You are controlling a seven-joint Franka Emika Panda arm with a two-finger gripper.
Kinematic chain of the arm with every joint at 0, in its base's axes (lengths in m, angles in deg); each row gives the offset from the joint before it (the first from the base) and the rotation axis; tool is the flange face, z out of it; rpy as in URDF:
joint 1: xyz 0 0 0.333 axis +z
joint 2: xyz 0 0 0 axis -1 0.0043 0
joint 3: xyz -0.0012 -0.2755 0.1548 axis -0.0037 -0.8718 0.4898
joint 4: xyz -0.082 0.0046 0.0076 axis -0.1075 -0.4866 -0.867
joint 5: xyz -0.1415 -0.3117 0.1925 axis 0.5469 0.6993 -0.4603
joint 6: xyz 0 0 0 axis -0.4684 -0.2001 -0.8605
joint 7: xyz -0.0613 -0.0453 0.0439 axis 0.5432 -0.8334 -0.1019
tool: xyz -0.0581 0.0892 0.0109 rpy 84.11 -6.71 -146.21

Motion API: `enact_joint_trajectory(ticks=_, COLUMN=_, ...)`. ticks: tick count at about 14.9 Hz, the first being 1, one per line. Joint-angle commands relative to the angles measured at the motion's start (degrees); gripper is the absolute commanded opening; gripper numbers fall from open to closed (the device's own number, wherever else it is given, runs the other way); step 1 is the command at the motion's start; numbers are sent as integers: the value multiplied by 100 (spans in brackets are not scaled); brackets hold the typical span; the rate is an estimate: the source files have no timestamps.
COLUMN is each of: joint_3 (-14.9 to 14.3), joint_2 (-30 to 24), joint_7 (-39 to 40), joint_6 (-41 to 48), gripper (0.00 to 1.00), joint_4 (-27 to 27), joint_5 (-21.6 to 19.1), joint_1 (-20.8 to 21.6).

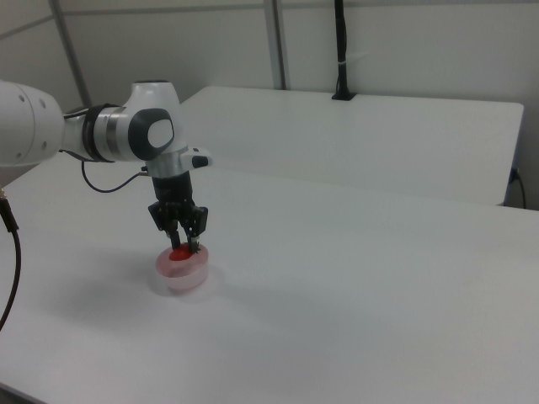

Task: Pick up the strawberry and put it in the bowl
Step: 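Lower the strawberry into the pink bowl and release it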

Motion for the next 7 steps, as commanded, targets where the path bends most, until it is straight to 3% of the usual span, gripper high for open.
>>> enact_joint_trajectory(ticks=1, joint_3=-30, joint_2=-118, joint_7=89, joint_6=-209, gripper=63, joint_4=313, joint_5=-4, joint_1=46)
enact_joint_trajectory(ticks=3, joint_3=-30, joint_2=-117, joint_7=89, joint_6=-200, gripper=95, joint_4=278, joint_5=-4, joint_1=37)
enact_joint_trajectory(ticks=4, joint_3=-30, joint_2=-152, joint_7=81, joint_6=-148, gripper=100, joint_4=252, joint_5=-4, joint_1=29)
enact_joint_trajectory(ticks=7, joint_3=-30, joint_2=-389, joint_7=-16, joint_6=28, gripper=100, joint_4=138, joint_5=-30, joint_1=46)
